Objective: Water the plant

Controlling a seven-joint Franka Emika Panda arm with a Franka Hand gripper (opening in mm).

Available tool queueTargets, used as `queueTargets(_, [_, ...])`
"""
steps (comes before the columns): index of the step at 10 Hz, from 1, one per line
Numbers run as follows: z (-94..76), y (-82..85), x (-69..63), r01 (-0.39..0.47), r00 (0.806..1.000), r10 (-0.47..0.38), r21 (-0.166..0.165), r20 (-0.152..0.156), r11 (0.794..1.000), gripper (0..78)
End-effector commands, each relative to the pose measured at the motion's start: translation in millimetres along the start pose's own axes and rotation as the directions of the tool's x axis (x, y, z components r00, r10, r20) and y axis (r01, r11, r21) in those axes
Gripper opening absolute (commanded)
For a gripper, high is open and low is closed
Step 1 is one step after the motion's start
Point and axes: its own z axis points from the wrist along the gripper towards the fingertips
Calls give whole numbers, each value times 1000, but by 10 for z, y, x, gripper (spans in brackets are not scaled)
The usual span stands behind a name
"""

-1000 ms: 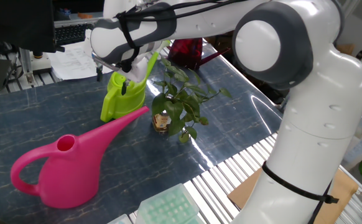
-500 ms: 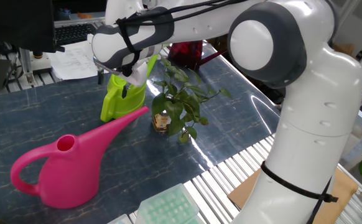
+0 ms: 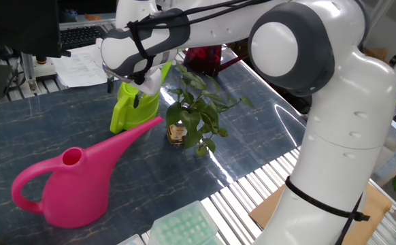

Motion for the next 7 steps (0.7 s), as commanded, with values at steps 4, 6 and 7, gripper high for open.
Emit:
queueTargets(4, [126, -8, -6, 1, 1000, 0, -7, 7, 1000, 774])
queueTargets(6, [126, -10, -5, -1, 1000, 1, -6, 8, 1000, 774])
queueTargets(7, [124, -9, -4, -4, 1000, 4, -6, 8, 1000, 774])
